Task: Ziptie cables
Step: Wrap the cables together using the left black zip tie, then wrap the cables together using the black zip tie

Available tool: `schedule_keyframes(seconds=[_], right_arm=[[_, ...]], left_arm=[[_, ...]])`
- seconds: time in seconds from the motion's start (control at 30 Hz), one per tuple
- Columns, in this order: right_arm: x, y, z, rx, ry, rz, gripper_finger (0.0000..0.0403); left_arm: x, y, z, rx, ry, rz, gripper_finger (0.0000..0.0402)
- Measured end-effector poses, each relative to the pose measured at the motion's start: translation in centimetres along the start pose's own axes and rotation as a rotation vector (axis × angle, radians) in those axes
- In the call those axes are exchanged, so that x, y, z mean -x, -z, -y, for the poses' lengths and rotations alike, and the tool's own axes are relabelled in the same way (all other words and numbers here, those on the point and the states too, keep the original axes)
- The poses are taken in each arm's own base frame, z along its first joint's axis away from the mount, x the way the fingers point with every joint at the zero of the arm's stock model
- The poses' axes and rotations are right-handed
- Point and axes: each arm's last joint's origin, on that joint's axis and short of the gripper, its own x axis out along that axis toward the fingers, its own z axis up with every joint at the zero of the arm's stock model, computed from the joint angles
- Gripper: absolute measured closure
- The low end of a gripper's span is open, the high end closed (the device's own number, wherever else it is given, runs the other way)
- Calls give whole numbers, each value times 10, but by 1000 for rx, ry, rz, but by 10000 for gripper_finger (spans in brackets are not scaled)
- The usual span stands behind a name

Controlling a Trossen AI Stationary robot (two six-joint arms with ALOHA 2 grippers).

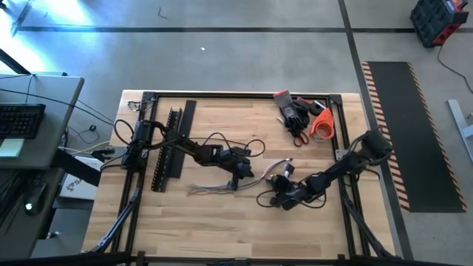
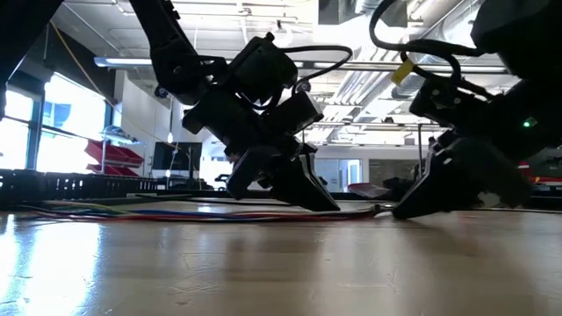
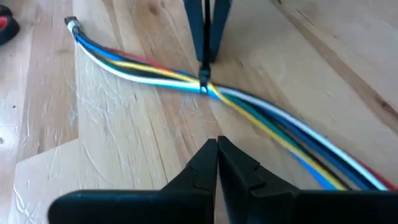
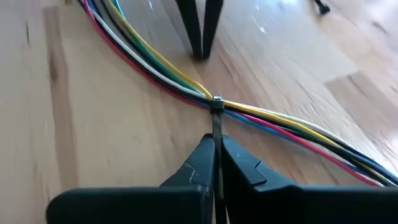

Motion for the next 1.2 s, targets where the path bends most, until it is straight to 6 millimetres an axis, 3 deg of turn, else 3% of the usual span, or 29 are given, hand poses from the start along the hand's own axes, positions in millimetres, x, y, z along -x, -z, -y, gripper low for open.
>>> schedule_keyframes(seconds=[0.27, 0.53, 0.7, 0.83, 0.97, 1.2], right_arm=[[4, -10, 6, -45, -53, -20, 389], [10, -23, 19, -67, -128, -107, 273], [36, -48, 29, -33, -232, -26, 213], [45, -71, 39, -17, -223, 133, 204], [27, -84, 55, 3, -153, 189, 222], [-32, -91, 96, 57, -74, 177, 263]], left_arm=[[11, -9, -3, 5, -59, -3, 401], [59, -32, -9, 37, -109, -102, 377], [87, -13, -5, 131, -163, -152, 359], [103, 6, -5, 205, -348, -59, 354], [113, 20, -10, 234, -421, -5, 346], [113, 29, -10, 273, -376, -60, 339]])
